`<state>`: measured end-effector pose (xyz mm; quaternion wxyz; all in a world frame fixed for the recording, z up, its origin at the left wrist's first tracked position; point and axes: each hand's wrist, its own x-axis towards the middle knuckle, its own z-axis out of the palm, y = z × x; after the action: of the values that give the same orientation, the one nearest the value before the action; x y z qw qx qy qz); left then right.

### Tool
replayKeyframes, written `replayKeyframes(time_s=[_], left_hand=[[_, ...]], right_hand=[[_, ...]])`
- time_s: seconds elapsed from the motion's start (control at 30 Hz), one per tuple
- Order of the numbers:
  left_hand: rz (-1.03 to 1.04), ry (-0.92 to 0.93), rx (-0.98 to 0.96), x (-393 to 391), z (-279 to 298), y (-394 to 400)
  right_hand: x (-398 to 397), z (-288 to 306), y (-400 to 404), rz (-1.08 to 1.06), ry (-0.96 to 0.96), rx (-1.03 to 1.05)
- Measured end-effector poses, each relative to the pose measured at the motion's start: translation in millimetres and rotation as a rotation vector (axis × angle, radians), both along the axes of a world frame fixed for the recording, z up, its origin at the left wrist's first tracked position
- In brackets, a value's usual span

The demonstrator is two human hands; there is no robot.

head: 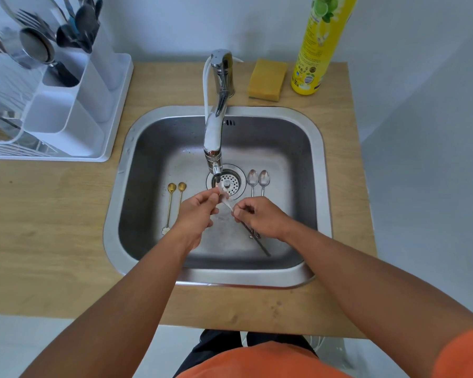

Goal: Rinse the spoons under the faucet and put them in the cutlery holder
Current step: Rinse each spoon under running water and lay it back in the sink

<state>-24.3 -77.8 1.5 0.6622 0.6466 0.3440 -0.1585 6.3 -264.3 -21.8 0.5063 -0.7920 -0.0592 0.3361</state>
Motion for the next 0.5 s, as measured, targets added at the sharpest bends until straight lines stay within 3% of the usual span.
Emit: replayKeyframes(time_s=[0.27,0.5], left_hand=[[-0.02,-0.112,0.178,1.7,0.6,-9.0],[-0.045,0.025,-0.049,13.3,-3.0,-0.7]], right_hand=[[3.7,-0.3,7.8,-0.028,0.027,0.008],[10.4,4.5,7.3,-0.019,0.161,0.097]])
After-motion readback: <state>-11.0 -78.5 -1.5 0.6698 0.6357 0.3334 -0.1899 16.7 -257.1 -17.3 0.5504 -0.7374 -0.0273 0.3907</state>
